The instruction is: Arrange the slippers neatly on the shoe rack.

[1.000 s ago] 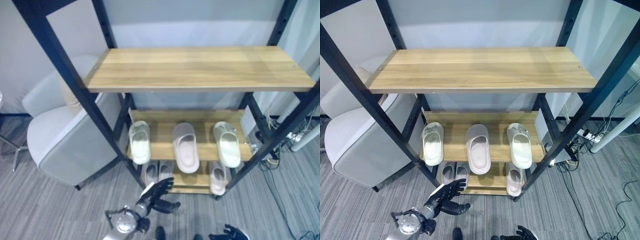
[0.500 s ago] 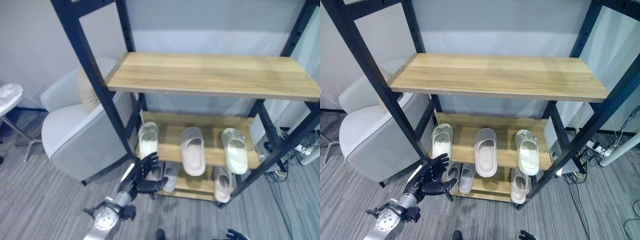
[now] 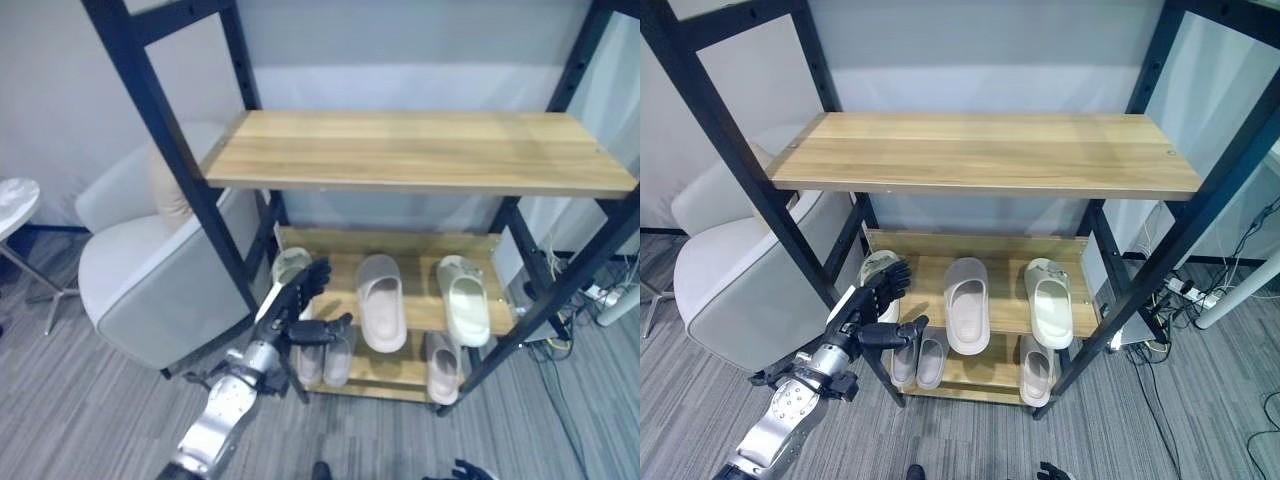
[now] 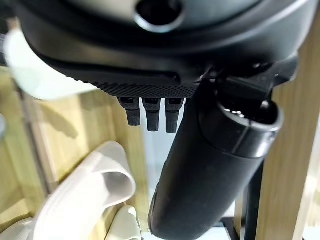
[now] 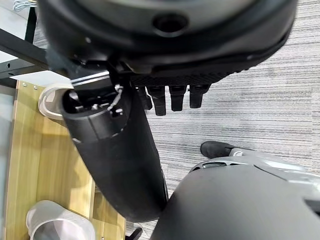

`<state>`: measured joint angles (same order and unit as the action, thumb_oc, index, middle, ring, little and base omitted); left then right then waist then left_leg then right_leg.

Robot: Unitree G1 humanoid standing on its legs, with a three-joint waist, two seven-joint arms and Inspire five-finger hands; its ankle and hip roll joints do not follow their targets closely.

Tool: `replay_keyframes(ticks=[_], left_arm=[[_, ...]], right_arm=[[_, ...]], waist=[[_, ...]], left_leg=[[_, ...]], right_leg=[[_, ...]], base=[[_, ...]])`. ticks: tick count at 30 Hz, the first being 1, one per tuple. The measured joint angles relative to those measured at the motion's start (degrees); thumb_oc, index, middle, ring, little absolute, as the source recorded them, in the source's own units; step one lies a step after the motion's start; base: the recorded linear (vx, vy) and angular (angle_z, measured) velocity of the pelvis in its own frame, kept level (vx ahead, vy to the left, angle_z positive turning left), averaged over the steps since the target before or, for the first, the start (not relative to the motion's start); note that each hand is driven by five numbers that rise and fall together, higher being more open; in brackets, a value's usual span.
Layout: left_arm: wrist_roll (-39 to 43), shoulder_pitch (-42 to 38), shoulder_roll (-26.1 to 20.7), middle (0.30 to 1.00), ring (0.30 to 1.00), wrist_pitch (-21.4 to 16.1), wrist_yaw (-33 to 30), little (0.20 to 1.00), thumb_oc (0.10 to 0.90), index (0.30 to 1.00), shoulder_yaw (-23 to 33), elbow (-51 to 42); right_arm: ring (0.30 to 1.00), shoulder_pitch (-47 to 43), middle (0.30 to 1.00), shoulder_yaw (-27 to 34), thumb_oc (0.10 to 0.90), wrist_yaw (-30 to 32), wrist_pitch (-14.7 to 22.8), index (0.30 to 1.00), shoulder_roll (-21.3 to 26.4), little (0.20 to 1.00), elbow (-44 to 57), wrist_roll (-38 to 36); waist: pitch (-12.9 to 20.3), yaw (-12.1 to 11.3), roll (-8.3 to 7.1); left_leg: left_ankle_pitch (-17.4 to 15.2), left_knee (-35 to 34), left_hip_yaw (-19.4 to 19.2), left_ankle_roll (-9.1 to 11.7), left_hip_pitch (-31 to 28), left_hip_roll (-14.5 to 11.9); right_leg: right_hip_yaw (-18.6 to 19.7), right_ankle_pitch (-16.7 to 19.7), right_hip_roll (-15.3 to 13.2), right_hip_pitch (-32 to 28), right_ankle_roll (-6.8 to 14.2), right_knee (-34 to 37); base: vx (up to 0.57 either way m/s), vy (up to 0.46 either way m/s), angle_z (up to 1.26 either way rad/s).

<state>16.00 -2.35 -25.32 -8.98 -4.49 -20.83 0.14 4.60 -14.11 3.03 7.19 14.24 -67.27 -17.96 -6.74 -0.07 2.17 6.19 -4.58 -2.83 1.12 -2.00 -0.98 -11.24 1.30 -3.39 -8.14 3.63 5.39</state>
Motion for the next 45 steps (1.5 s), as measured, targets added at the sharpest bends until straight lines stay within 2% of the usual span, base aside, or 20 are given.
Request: replay_keyframes(ticks=[5,9,12,15,19,23,30,31,32,36,45], left_arm=[[-8.02,-6.05,1.45,0.9,0.9,-0.29,-3.97,0.9,0.8,0.9,-0.95,5.27],[-14.49,-11.2,1.88,0.9,0.9,-0.27,-7.73,0.9,0.8,0.9,-1.68,9.95],[-14.66,-13.21,2.06,0.9,0.9,-0.28,-9.07,0.9,0.8,0.9,-2.1,10.91],[-14.87,-16.01,2.03,0.9,0.9,-0.27,-10.37,0.9,0.8,0.9,-2.56,12.49],[-16.98,-18.74,1.93,0.9,0.9,-0.26,-12.95,0.9,0.8,0.9,-2.56,14.5],[-18.76,-23.18,1.81,0.9,0.9,-0.11,-14.86,0.9,0.8,0.9,-2.94,18.99],[-19.03,-26.37,1.59,0.9,0.9,-0.1,-15.64,0.9,0.8,0.9,-3.46,21.89],[-18.99,-26.77,1.58,0.742,0.742,-0.12,-16.08,0.742,0.695,0.742,-3.46,22.19],[-18.91,-27.47,1.55,0.3,0.3,-0.05,-16.21,0.3,0.4,0.3,-3.46,22.8],[-18.52,-29.37,1.48,0.3,0.3,-0.02,-17.03,0.3,0.4,0.3,-3.41,26.68],[-17.06,-29.42,1.47,0.3,0.3,-0.21,-17.58,0.3,0.4,0.3,-1.69,24.99]], right_arm=[[0.9,-0.09,0.9,-0.85,0.8,0.04,0.1,0.9,0.47,0.9,0.25,0.0],[0.9,-0.33,0.9,-0.95,0.8,0.04,0.11,0.9,0.58,0.9,1.89,0.03],[0.9,-0.75,0.9,-1.11,0.8,0.09,0.22,0.9,0.67,0.9,2.32,0.03],[0.9,-1.19,0.9,-1.38,0.8,0.12,0.39,0.9,0.81,0.9,2.26,0.02],[0.9,-2.48,0.9,-2.12,0.8,0.24,0.64,0.9,0.97,0.9,2.29,0.02],[0.9,-4.17,0.9,-2.82,0.8,0.36,0.76,0.9,1.02,0.9,2.26,0.0],[0.9,-6.68,0.9,-3.22,0.8,0.74,1.26,0.9,1.44,0.9,2.37,-0.04],[0.9,-6.94,0.9,-3.22,0.8,0.75,1.26,0.9,1.48,0.9,2.38,-0.05],[0.9,-7.37,0.9,-3.22,0.8,0.75,1.25,0.9,1.53,0.9,2.38,-0.05],[0.9,-7.55,0.9,-3.22,0.8,0.76,1.41,0.9,1.59,0.9,4.33,-0.06],[0.9,-7.44,0.9,-3.22,0.8,0.84,2.16,0.9,1.72,0.9,4.55,-0.06]], waist=[[0.47,0.39,0.72],[0.5,2.01,0.75],[0.42,3.37,0.62],[0.39,3.2,0.58],[0.16,4.58,0.23],[-0.43,4.6,-0.26],[-3.76,5.76,-1.05],[-4.22,5.85,-1.12],[-4.55,5.88,-1.25],[-5.06,6.04,-1.73],[-6.46,5.69,-1.99]], left_leg=[[-0.27,0.0,-1.78,0.05,0.61,-0.26],[0.09,0.01,-3.47,-0.45,2.22,-0.56],[0.23,0.02,-4.64,-0.54,3.33,-0.84],[0.37,0.02,-5.35,-0.47,4.86,-1.14],[0.43,0.02,-6.56,-0.39,7.11,-1.42],[0.77,0.02,-8.15,-0.46,10.01,-1.69],[0.82,0.03,-9.89,-0.53,12.95,-1.87],[0.82,0.03,-9.9,-0.53,12.95,-1.88],[0.81,0.03,-10.04,-0.52,13.06,-1.91],[0.76,0.02,-10.29,-0.46,13.23,-2.02],[0.76,0.02,-10.26,-0.45,12.96,-2.01]], right_leg=[[1.75,0.35,0.03,1.42,-0.02,0.0],[3.41,1.07,0.16,3.71,-0.06,-0.01],[4.43,1.31,0.32,5.46,-0.03,-0.01],[5.24,1.77,0.59,7.32,-0.06,-0.01],[6.44,2.28,0.76,10.17,0.06,-0.01],[7.66,3.22,0.9,13.65,0.13,-0.01],[9.51,4.54,1.14,17.68,-0.31,-0.43],[9.53,4.55,1.14,17.71,-0.31,-0.44],[9.58,4.56,1.19,17.65,-0.3,-0.44],[9.8,4.45,1.26,18.14,-0.2,-0.41],[9.75,4.47,1.25,17.53,-0.21,-0.43]], base=[[0.0,0.005,-0.17],[-0.04,0.009,-0.25],[-0.06,0.005,-0.16],[-0.05,0.004,-0.18],[-0.07,0.006,-0.15],[-0.05,0.016,-0.24],[-0.02,0.016,-0.13],[-0.01,0.011,-0.03],[0.0,0.0,0.0],[-0.01,0.007,-0.02],[0.0,0.0,0.0]])
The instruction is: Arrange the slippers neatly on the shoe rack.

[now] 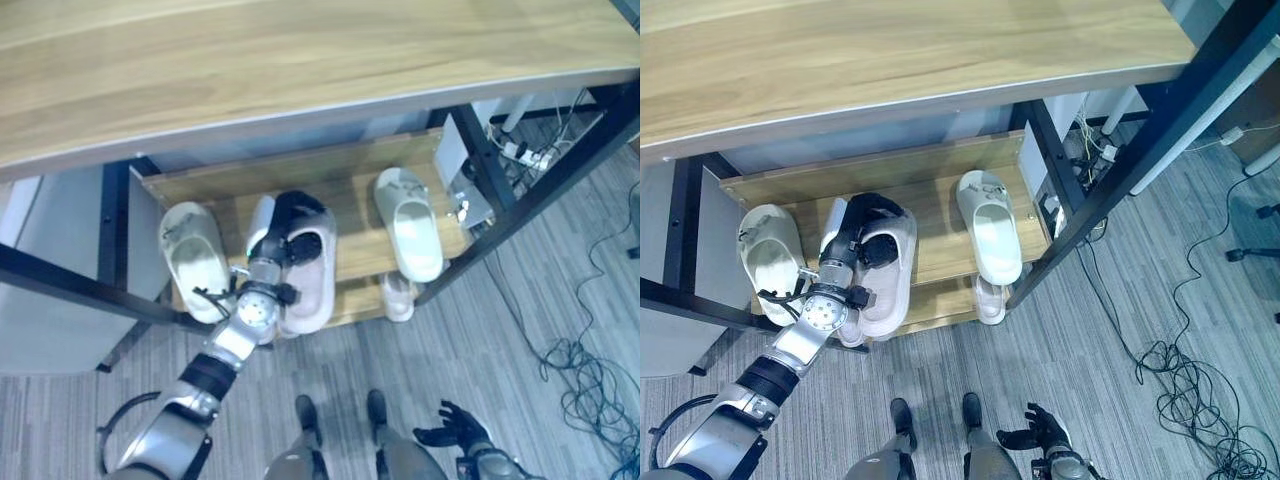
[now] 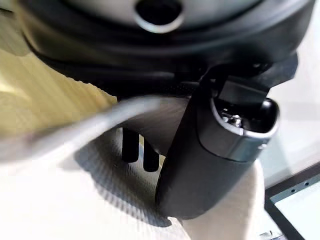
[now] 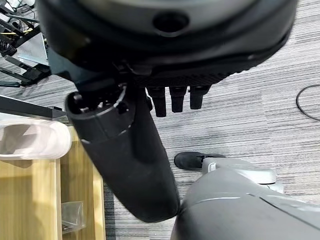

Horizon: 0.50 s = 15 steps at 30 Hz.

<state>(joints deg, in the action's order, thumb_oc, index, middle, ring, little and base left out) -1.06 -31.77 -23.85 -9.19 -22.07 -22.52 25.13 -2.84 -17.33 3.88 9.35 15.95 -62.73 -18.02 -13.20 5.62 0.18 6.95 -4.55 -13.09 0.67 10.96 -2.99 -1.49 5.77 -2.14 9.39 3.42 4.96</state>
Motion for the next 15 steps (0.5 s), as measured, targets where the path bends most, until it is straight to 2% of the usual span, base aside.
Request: replay_keyframes(ticks=[6,11,15], left_arm=[[1.57,7.34,0.08,0.3,0.3,0.02,1.28,0.3,0.4,0.3,0.44,-10.06],[5.87,13.41,-0.08,0.3,0.3,-1.92,5.74,0.3,0.4,0.3,0.77,-19.39],[9.05,18.1,-0.18,0.3,0.3,-2.36,9.38,0.3,0.4,0.3,1.07,-24.02]], right_arm=[[0.9,0.03,0.9,0.07,0.8,0.28,0.24,0.9,-0.01,0.9,0.05,-0.01],[0.9,0.06,0.9,0.18,0.8,0.28,0.26,0.9,0.0,0.9,0.05,-0.04],[0.9,0.66,0.9,0.31,0.8,0.27,0.02,0.9,0.03,0.9,-0.01,-0.02]], waist=[[-0.39,-0.94,-0.14],[-1.29,-2.47,0.88],[-1.94,-2.73,1.81]], left_leg=[[0.0,-0.01,0.48,0.0,-2.06,0.0],[-0.1,-0.02,0.67,0.2,-3.29,0.12],[-0.04,-0.02,0.53,0.11,-4.14,0.13]], right_leg=[[-0.43,-0.19,0.0,-2.25,0.03,0.13],[-0.52,-0.69,-0.16,-3.34,0.38,0.42],[-0.39,-0.64,-0.18,-4.02,0.38,0.42]], base=[[0.0,-0.02,0.04],[-0.03,-0.014,0.02],[-0.02,-0.006,-0.01]])
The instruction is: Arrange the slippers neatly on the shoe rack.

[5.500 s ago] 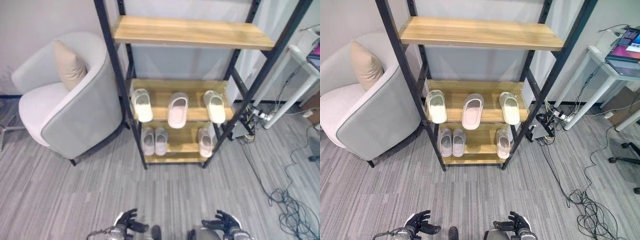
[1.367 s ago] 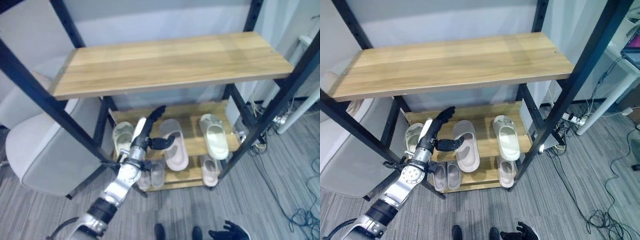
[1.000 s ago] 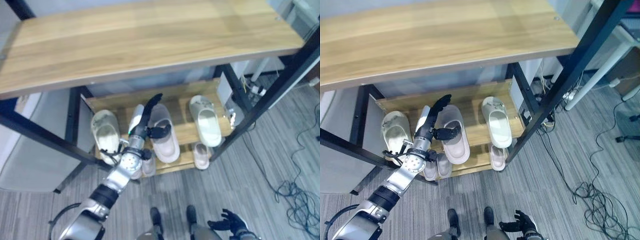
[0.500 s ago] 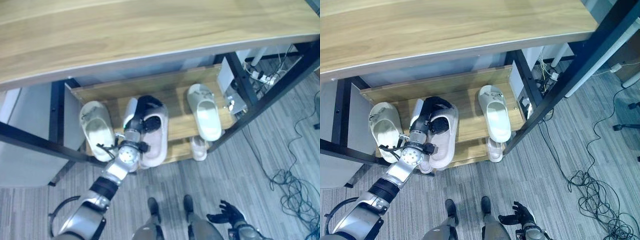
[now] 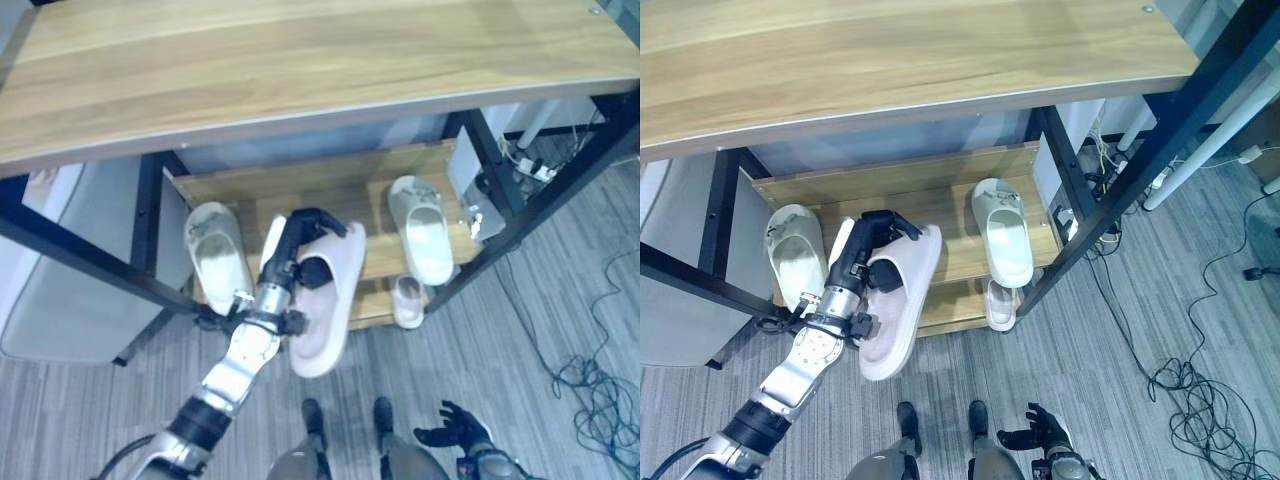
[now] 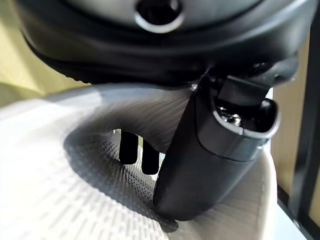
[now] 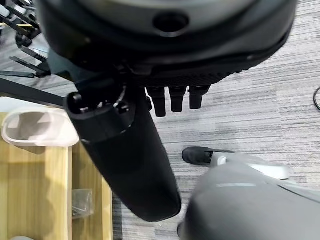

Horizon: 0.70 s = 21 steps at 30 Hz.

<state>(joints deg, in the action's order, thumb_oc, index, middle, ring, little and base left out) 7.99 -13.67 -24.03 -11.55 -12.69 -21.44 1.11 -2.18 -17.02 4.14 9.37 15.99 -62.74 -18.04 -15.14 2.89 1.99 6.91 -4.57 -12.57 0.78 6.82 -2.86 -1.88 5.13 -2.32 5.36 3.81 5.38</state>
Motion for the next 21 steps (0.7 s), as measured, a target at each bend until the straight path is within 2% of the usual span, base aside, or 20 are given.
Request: replay_keyframes(ticks=[4,8,10,13,15,17,19,21], left_arm=[[3.06,4.24,0.1,0.3,0.3,-0.12,3.29,0.3,0.4,0.3,-0.46,-1.2],[4.41,6.91,0.23,0.3,0.3,-0.11,5.57,0.3,0.4,0.3,-2.2,-0.5],[5.23,6.12,0.21,0.3,0.3,-0.09,5.97,0.3,0.4,0.3,-5.64,0.9],[5.13,2.23,-0.25,0.3,0.3,-0.03,6.43,0.3,0.4,0.3,-9.7,3.47],[5.01,-1.13,0.27,0.3,0.3,0.38,7.04,0.3,0.4,0.3,-11.57,7.73],[4.66,-4.14,0.2,0.3,0.3,0.86,6.89,0.3,0.4,0.3,-12.51,10.74],[4.5,-5.56,0.41,0.3,0.3,1.11,6.15,0.3,0.4,0.3,-13.14,11.17],[3.78,-6.6,0.64,0.3,0.3,1.12,5.17,0.3,0.4,0.3,-13.0,11.84]], right_arm=[[0.9,0.04,0.9,1.71,0.8,-0.03,-0.12,0.9,0.12,0.9,-0.16,0.0],[0.9,0.02,0.9,2.12,0.8,0.03,-0.69,0.9,0.23,0.9,-0.62,-0.02],[0.9,-0.89,0.9,2.12,0.8,0.08,-0.6,0.9,0.78,0.9,-0.6,-0.11],[0.9,-4.19,0.9,2.13,0.8,0.11,0.07,0.9,1.21,0.9,-0.64,-0.22],[0.9,-6.94,0.9,2.1,0.8,0.15,0.64,0.9,1.21,0.9,-0.7,-0.57],[0.9,-8.89,0.9,2.11,0.8,0.28,1.35,0.9,1.13,0.9,-0.48,-1.21],[0.9,-9.79,0.9,2.09,0.8,1.08,1.5,0.9,1.28,0.9,-0.47,-1.5],[0.9,-11.39,0.9,1.97,0.8,1.65,1.63,0.9,1.81,0.9,-0.22,-1.88]], waist=[[-0.62,0.0,1.12],[-0.93,-0.12,1.42],[-3.13,-0.54,2.17],[-7.45,-0.83,2.43],[-10.36,-1.06,1.57],[-12.2,-1.22,0.0],[-12.93,-1.3,-0.54],[-13.09,-1.38,-0.67]], left_leg=[[0.07,0.01,-0.07,-0.05,-0.22,-0.08],[0.07,0.01,-0.05,0.0,-0.97,-0.18],[0.36,0.04,0.08,0.24,-0.85,-0.23],[-0.01,4.22,0.47,0.81,3.83,-1.01],[-0.08,6.56,0.59,0.79,6.52,-1.52],[-0.95,10.36,1.1,0.64,10.01,-1.72],[-2.17,14.3,1.91,0.52,13.22,-1.9],[-3.63,18.46,2.59,0.41,16.94,-2.23]], right_leg=[[0.03,0.4,0.1,-0.29,-0.5,-0.01],[0.0,-0.01,0.18,-0.9,-0.01,-0.01],[-0.04,0.01,0.23,-0.55,-0.08,-0.97],[-0.22,-1.94,0.35,5.39,-0.7,-7.49],[-0.5,-3.45,0.46,9.42,-1.09,-12.92],[-2.41,-6.64,-0.68,14.22,-2.29,-19.92],[-3.34,-8.54,-1.29,17.71,-2.21,-25.0],[-3.35,-10.28,-1.52,21.22,-3.03,-29.26]], base=[[-0.04,-0.02,0.0],[-0.13,-0.043,0.0],[-0.26,-0.073,0.01],[-0.16,-0.115,0.01],[-0.06,-0.072,0.01],[-0.09,-0.046,0.11],[-0.09,-0.022,0.2],[-0.09,-0.004,0.14]])
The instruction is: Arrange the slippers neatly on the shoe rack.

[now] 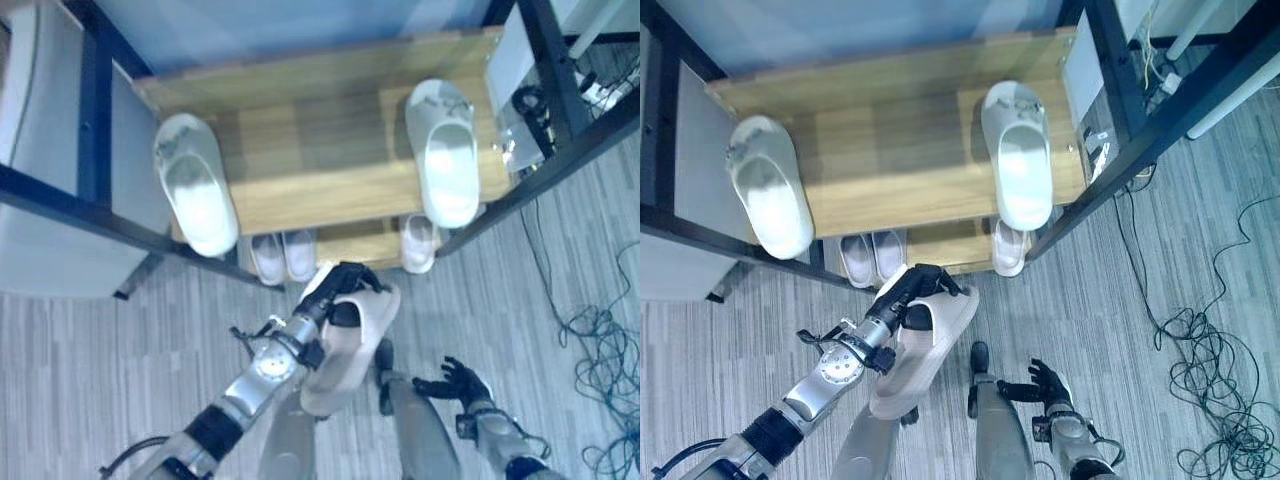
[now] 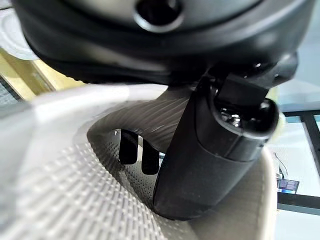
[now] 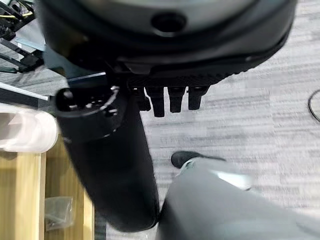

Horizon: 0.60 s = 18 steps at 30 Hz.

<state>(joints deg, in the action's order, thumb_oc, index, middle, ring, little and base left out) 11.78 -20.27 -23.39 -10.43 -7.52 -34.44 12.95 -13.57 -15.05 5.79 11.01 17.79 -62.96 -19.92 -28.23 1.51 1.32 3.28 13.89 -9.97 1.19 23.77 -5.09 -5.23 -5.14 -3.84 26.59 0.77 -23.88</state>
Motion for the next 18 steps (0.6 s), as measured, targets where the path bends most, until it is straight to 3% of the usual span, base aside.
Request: replay_keyframes(ticks=[3,4,6,7,9,12,18], left_arm=[[-1.51,-3.51,-0.05,0.3,0.3,0.03,-1.82,0.3,0.4,0.3,-0.19,0.87],[-2.08,-7.37,0.21,0.3,0.3,0.0,-3.48,0.3,0.4,0.3,-0.29,2.85],[-4.12,-9.7,-0.41,0.3,0.3,-0.22,-4.79,0.3,0.4,0.3,-0.2,3.53],[-5.03,-12.28,-1.32,0.3,0.3,-0.27,-5.69,0.3,0.4,0.3,-0.02,3.7],[-6.54,-16.76,-2.13,0.3,0.3,0.05,-7.42,0.3,0.4,0.3,-0.03,3.49],[-6.69,-20.38,-3.22,0.3,0.3,0.13,-9.38,0.3,0.4,0.3,0.37,3.48],[-10.46,-30.19,-8.74,0.3,0.3,0.05,-16.95,0.3,0.4,0.3,1.82,1.32]], right_arm=[[0.9,-3.36,0.9,-0.37,0.8,0.87,0.38,0.9,0.65,0.9,0.42,-0.62],[0.9,-4.87,0.9,-0.51,0.8,1.7,1.36,0.9,1.15,0.9,2.58,-1.06],[0.9,-6.89,0.9,-1.51,0.8,2.67,1.87,0.9,1.57,0.9,5.45,-1.75],[0.9,-7.7,0.9,-1.69,0.8,3.08,2.51,0.9,2.6,0.9,7.07,-1.86],[0.9,-10.05,0.9,-2.02,0.8,4.28,3.05,0.9,4.23,0.9,9.35,-1.85],[0.9,-11.75,0.9,-2.15,0.8,5.51,3.73,0.9,4.78,0.9,10.12,-2.24],[0.9,-13.29,0.9,-2.12,0.8,7.11,4.01,0.9,7.35,0.9,11.7,-2.79]], waist=[[-0.72,0.06,-0.12],[-1.83,0.19,-0.31],[-1.96,0.84,-0.55],[-2.53,1.15,-0.9],[-2.59,1.74,-0.92],[-2.71,2.13,-0.83],[-3.09,2.91,-0.47]], left_leg=[[-3.7,10.2,0.79,-0.06,8.44,-1.2],[-5.44,17.08,1.34,-0.2,14.65,-2.06],[-7.59,25.38,1.93,0.14,21.66,-3.63],[-10.9,30.99,2.59,-0.3,26.23,-3.96],[-12.6,37.45,3.01,-0.78,33.63,-4.22],[-14.65,43.63,3.63,-0.7,39.72,-5.03],[-20.77,63.35,5.97,-2.25,56.22,-6.66]], right_leg=[[0.17,-2.9,-0.16,7.47,-0.31,-8.44],[0.23,-3.76,-0.09,13.34,-1.14,-14.4],[-0.21,-5.38,-0.17,19.69,0.5,-21.24],[-0.54,-7.9,-0.76,24.1,-1.65,-26.39],[0.12,-9.37,-1.12,31.72,-2.49,-32.84],[0.17,-10.7,-1.4,37.73,-2.48,-38.19],[0.73,-14.91,-1.57,53.53,-3.77,-55.81]], base=[[-0.13,0.006,0.0],[-0.21,0.012,-0.05],[-0.07,0.036,-0.11],[-0.08,0.036,-0.11],[-0.05,0.035,-0.11],[0.04,0.064,-0.09],[0.06,0.062,-0.15]])
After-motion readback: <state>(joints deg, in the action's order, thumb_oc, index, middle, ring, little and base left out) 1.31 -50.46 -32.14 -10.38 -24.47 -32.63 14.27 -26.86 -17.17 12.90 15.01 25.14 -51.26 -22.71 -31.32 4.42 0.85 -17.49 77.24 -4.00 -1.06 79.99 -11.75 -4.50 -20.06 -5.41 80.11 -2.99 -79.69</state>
